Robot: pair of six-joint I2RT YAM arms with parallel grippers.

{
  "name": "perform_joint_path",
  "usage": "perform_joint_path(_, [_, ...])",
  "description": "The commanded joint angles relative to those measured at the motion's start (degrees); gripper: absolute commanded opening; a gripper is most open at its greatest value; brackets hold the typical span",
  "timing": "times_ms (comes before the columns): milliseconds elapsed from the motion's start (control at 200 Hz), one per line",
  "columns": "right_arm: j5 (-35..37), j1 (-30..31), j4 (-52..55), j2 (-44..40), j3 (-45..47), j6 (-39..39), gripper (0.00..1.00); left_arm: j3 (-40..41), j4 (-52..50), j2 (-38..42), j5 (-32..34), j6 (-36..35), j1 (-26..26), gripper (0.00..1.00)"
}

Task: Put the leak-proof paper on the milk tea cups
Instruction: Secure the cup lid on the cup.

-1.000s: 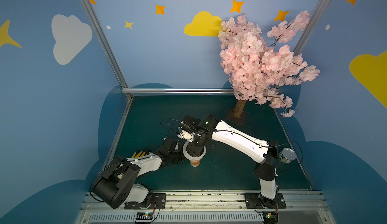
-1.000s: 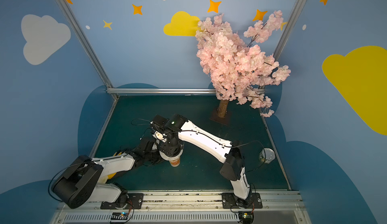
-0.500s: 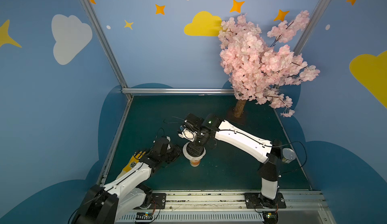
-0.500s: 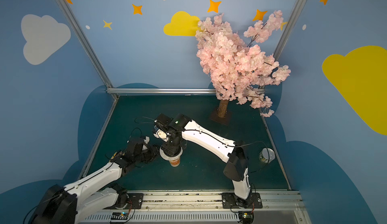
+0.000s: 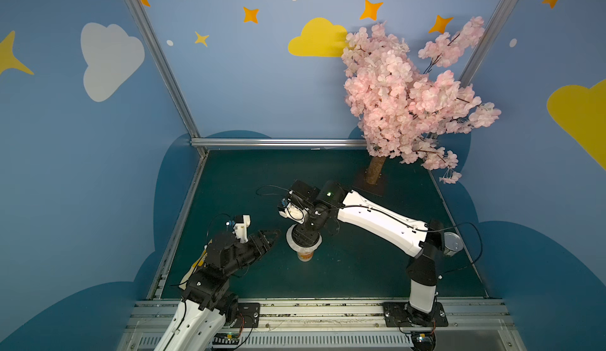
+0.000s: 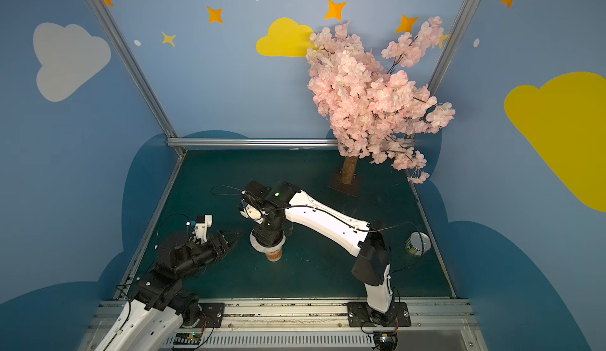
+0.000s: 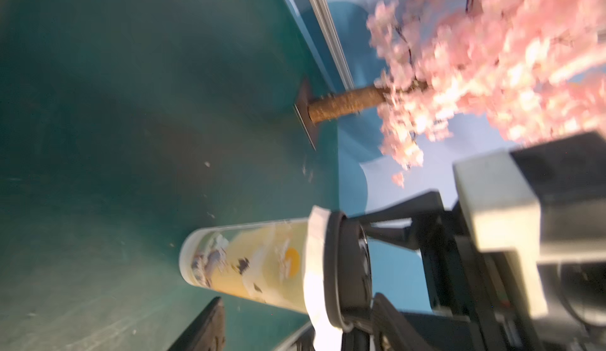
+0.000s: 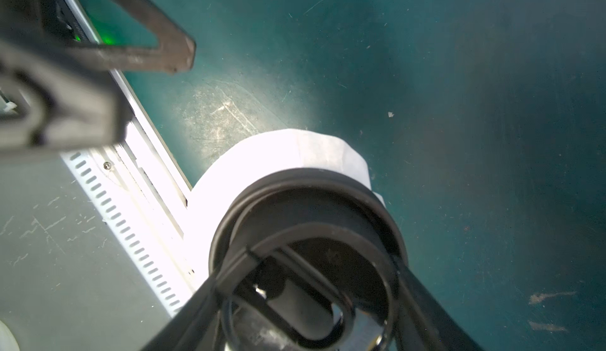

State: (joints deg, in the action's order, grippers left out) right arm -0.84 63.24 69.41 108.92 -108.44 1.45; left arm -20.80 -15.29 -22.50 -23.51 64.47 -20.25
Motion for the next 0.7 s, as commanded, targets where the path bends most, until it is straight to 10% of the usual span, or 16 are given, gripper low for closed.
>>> perform_joint_path(0, [-0.29,0.11,2.79,5.69,5.65,-0.99,0.68,0.25,4.22,-1.84,-6.55,1.20,-1.61,0.71])
perform_joint_path(696, [-2.40,0.57,2.08,4.55,5.46,-2.22,0.68,1.28,10.89,-15.52,-3.78,2.28,-7.94,0.39])
